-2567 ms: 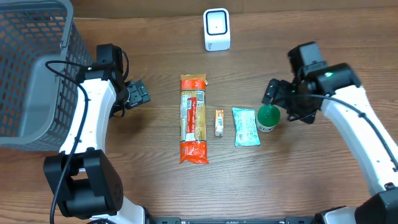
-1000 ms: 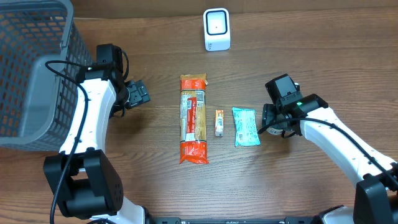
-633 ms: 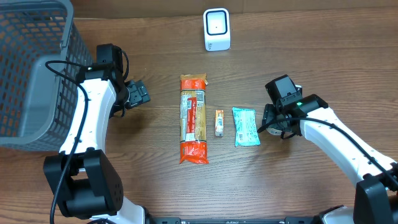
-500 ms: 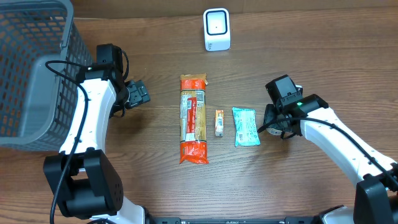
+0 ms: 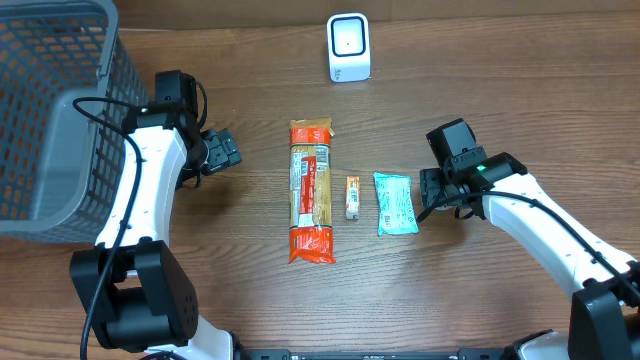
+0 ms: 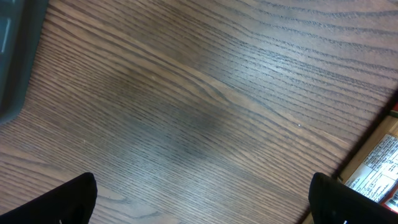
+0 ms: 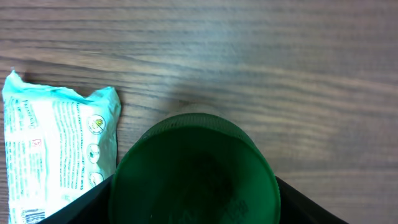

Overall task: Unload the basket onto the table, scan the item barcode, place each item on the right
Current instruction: 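Lower the right gripper onto the green-lidded jar, then close the right gripper around the jar's green lid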

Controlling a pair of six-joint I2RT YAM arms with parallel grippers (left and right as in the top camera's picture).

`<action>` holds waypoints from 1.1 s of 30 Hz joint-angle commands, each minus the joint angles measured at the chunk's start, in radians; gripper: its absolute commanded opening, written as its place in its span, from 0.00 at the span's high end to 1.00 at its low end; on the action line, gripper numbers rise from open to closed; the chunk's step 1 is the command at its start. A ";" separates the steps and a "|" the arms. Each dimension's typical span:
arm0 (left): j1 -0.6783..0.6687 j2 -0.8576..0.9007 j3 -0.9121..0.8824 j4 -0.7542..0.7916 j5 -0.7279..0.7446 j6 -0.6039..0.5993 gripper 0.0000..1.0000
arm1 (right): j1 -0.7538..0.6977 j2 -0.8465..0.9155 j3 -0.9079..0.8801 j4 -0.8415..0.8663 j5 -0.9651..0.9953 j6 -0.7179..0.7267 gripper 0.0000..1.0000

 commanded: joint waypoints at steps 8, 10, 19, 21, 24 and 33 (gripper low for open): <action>0.003 -0.002 0.008 0.002 -0.009 0.012 0.00 | 0.003 -0.006 -0.007 -0.012 -0.001 0.186 0.09; 0.003 -0.002 0.008 0.002 -0.009 0.012 0.00 | 0.003 -0.006 -0.007 -0.020 -0.002 0.240 0.05; 0.003 -0.002 0.008 0.002 -0.009 0.012 0.00 | 0.003 -0.006 -0.007 0.019 0.000 0.372 0.16; 0.003 -0.002 0.008 0.002 -0.009 0.012 0.00 | 0.003 -0.006 -0.007 0.023 0.000 0.412 0.16; 0.003 -0.002 0.008 0.002 -0.009 0.012 0.00 | 0.003 -0.006 -0.007 0.043 0.002 0.438 0.16; 0.003 -0.002 0.008 0.002 -0.009 0.012 0.00 | 0.003 -0.006 -0.019 0.076 0.003 0.438 0.16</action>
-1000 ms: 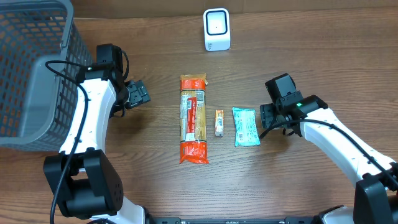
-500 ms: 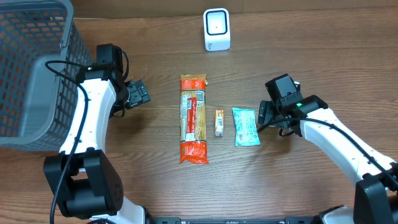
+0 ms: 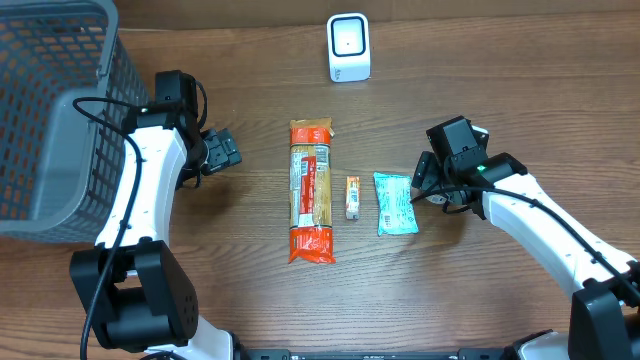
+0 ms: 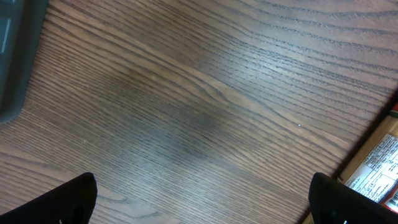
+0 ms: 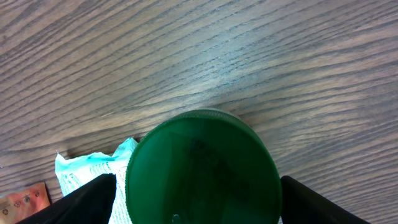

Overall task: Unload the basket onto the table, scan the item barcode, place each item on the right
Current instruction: 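Close the right gripper around the jar's green lid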

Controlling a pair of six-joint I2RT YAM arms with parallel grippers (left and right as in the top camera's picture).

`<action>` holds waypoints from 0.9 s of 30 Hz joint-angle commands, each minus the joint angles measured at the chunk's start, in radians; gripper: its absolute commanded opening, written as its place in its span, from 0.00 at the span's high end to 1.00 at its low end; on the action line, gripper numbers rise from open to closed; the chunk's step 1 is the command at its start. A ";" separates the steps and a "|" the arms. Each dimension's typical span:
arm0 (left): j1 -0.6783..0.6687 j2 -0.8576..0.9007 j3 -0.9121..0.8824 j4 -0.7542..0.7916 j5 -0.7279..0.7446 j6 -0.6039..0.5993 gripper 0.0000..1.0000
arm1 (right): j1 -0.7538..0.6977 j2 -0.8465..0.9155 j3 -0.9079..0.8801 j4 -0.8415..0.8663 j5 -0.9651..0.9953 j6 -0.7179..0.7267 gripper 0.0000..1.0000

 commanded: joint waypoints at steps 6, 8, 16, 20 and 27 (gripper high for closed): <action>0.003 -0.002 0.008 0.002 -0.009 0.012 0.00 | 0.003 -0.006 -0.054 0.036 0.026 0.004 0.20; 0.003 -0.002 0.008 0.002 -0.009 0.012 0.00 | 0.003 -0.006 -0.054 0.036 0.029 -0.067 0.36; 0.003 -0.002 0.008 0.002 -0.009 0.012 0.00 | 0.003 -0.006 -0.053 0.036 0.029 -0.267 0.46; 0.003 -0.002 0.008 0.002 -0.009 0.012 0.00 | 0.003 -0.006 -0.049 0.004 0.028 -0.435 0.42; 0.003 -0.002 0.008 0.002 -0.009 0.012 0.00 | 0.003 -0.006 -0.041 -0.063 -0.006 -0.452 0.37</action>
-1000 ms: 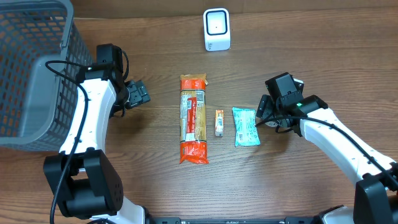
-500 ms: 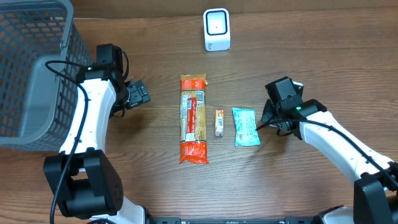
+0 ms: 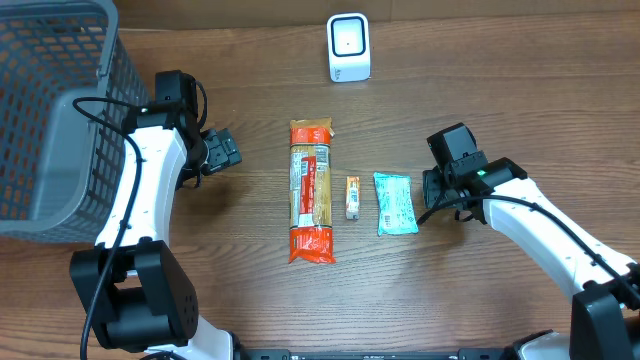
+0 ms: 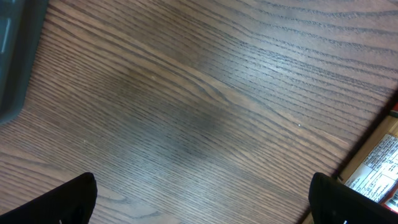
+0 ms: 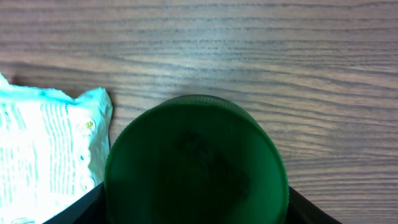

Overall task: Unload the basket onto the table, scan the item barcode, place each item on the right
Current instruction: 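Close the right gripper around the jar's green lid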

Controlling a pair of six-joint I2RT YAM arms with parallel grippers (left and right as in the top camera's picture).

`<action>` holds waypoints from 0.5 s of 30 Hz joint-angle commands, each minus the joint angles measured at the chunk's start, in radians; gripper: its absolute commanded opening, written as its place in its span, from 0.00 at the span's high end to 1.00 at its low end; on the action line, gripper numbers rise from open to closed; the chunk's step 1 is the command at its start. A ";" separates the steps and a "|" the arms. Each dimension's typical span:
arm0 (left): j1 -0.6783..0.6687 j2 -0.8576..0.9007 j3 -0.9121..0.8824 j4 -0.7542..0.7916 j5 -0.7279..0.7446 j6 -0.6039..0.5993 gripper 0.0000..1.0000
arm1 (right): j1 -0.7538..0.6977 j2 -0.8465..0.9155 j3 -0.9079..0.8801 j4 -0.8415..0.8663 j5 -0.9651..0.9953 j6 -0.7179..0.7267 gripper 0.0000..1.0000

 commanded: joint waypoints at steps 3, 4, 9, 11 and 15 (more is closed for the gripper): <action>0.003 -0.002 0.008 0.002 -0.009 0.012 0.00 | 0.003 0.005 -0.005 -0.022 -0.057 -0.051 0.37; 0.003 -0.002 0.008 0.002 -0.009 0.012 0.00 | 0.003 0.005 -0.005 -0.023 -0.072 -0.051 0.37; 0.003 -0.002 0.008 0.002 -0.009 0.012 0.00 | 0.003 0.005 -0.005 -0.038 -0.124 -0.051 0.37; 0.003 -0.002 0.008 0.002 -0.009 0.012 0.00 | 0.003 0.005 0.006 -0.060 -0.125 -0.046 0.34; 0.003 -0.002 0.008 0.002 -0.009 0.012 0.00 | 0.002 0.005 0.051 -0.122 -0.125 -0.020 0.33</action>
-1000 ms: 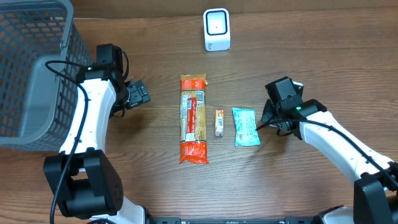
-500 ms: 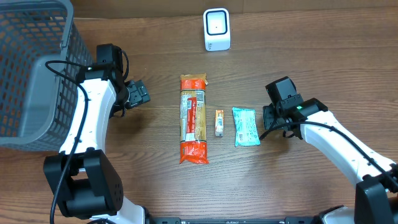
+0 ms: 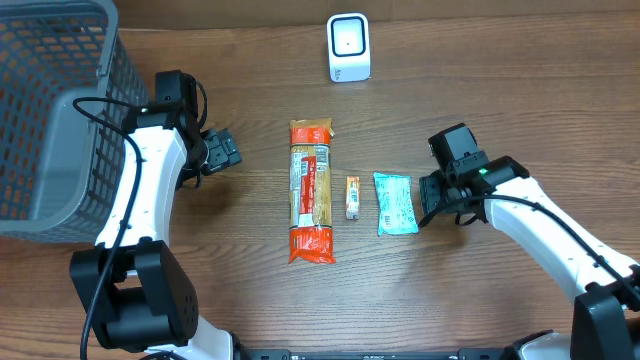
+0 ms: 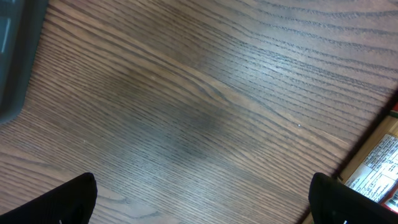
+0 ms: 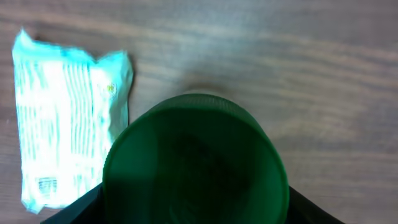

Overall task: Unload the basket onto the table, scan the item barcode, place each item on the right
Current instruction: 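Close the right gripper around the jar's green lid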

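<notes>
A dark green round item [image 5: 196, 162], seen end-on, fills the space between my right gripper's [image 5: 196, 208] fingers, which are shut on it. In the overhead view my right gripper [image 3: 432, 200] hovers just right of a teal packet [image 3: 395, 203], also lying at the left of the right wrist view [image 5: 68, 118]. The white scanner [image 3: 349, 47] stands at the table's far edge. My left gripper [image 3: 225, 150] is open over bare wood [image 4: 199, 112], with nothing between its fingertips [image 4: 74, 199].
A long orange pasta packet [image 3: 311, 190] and a small orange stick [image 3: 352, 197] lie left of the teal packet. A grey mesh basket [image 3: 50, 120] stands at the far left, beside my left arm. A corner of the pasta packet [image 4: 376, 168] shows in the left wrist view.
My right gripper has shifted a little with the green item. The whole teal packet now shows in the right wrist view, where before only its near end showed. The left arm has not moved.
My right gripper held the green item beside the teal packet. Then it was turned, with the packet low in its view. Then it was level again next to the packet, and now it sits where the full packet shows. My left gripper stayed open and still.
</notes>
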Controlling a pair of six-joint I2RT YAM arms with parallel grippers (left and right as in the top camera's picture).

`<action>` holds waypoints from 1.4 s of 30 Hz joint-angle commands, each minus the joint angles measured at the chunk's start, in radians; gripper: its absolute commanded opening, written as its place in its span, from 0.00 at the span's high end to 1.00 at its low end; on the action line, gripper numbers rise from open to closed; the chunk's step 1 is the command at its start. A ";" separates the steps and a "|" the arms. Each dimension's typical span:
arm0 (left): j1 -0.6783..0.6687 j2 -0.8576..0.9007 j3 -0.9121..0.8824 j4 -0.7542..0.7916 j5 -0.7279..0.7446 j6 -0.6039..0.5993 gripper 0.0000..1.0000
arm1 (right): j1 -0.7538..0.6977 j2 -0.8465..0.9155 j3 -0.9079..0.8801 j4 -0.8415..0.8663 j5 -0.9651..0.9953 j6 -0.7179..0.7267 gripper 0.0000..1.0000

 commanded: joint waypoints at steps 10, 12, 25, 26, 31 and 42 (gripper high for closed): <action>0.003 -0.002 0.008 0.002 -0.009 0.012 0.00 | 0.003 0.009 0.049 -0.094 -0.027 0.030 0.06; 0.003 -0.002 0.008 0.002 -0.009 0.012 0.00 | 0.003 0.009 0.049 -0.097 -0.027 0.029 0.00; 0.003 -0.002 0.008 0.001 -0.009 0.012 0.00 | 0.003 0.009 0.049 -0.045 -0.023 0.188 0.09; 0.003 -0.002 0.008 0.002 -0.009 0.012 0.00 | 0.003 0.009 0.049 -0.042 -0.021 0.186 0.11; 0.003 -0.002 0.008 0.001 -0.009 0.012 0.00 | 0.003 0.009 0.049 -0.033 -0.014 0.084 0.26; 0.003 -0.002 0.008 0.001 -0.009 0.012 0.00 | 0.003 0.009 0.049 0.017 0.004 -0.085 0.10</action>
